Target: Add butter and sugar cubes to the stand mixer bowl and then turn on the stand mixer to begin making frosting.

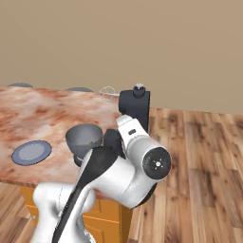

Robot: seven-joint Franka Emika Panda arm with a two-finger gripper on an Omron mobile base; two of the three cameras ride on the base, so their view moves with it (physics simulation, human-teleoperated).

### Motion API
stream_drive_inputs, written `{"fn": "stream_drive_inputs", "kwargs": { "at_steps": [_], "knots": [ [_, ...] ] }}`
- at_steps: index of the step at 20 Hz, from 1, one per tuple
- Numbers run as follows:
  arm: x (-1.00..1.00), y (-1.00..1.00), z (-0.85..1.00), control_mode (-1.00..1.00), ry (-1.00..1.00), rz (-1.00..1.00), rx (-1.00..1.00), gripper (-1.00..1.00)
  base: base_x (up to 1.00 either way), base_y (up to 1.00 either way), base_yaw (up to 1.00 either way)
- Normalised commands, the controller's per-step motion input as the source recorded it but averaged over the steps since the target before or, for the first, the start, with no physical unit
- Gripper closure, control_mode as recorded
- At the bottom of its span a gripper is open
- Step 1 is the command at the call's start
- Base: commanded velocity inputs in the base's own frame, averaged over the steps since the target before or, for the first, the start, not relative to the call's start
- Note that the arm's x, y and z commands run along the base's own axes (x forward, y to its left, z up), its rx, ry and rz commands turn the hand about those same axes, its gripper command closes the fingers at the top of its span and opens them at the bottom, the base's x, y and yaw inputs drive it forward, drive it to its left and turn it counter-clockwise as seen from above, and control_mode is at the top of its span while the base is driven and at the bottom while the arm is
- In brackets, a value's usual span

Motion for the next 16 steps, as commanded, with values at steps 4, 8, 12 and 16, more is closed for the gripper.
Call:
{"fn": "stream_drive_inputs", "kwargs": {
  "at_steps": [4,8,12,16],
  "knots": [
    [0.15,-0.53,0.0,-1.0,0.0,0.06,0.13,-1.0,0.0,0.0,0.0],
    [0.4,-0.39,0.0,-1.0,0.03,0.06,0.09,-1.0,0.0,0.0,0.0],
    [0.51,-0.24,0.0,-1.0,0.05,0.06,0.04,-1.0,0.0,0.0,0.0],
    [0.48,-0.19,-0.01,-1.0,0.07,0.08,0.02,-1.0,0.0,0.0,0.0]
  ]
}}
